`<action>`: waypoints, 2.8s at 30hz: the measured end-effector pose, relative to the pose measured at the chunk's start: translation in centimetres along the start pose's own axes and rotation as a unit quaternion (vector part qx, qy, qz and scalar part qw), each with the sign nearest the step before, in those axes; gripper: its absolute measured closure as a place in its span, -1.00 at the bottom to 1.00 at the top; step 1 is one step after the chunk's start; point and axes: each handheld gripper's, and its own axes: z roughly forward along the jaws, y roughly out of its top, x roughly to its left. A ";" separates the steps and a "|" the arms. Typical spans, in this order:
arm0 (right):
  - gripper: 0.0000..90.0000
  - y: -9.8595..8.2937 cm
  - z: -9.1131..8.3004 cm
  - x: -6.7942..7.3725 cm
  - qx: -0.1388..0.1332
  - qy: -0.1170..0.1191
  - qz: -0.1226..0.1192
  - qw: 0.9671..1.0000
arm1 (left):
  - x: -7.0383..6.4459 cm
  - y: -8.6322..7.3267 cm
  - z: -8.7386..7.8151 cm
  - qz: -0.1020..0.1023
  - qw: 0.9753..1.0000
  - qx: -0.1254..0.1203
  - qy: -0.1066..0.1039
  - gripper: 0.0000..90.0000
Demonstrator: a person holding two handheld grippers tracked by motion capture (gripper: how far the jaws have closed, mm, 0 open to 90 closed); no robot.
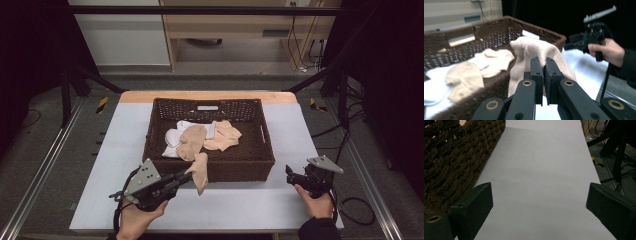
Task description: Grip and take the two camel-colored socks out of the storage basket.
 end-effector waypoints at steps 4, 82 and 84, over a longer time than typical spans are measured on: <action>-0.84 0.0 0.0 0.0 0.001 0.001 0.001 1.000 | -0.5 -0.8 0.7 0.007 1.000 0.017 -0.003 0.91; -0.86 0.2 0.4 -0.5 -0.001 0.003 0.011 1.000 | 10.5 8.2 7.1 -0.045 0.988 0.021 0.146 -0.12; -0.86 0.2 0.4 -0.5 -0.001 0.003 0.011 1.000 | 10.9 8.3 7.6 -0.042 0.988 0.023 0.148 -0.11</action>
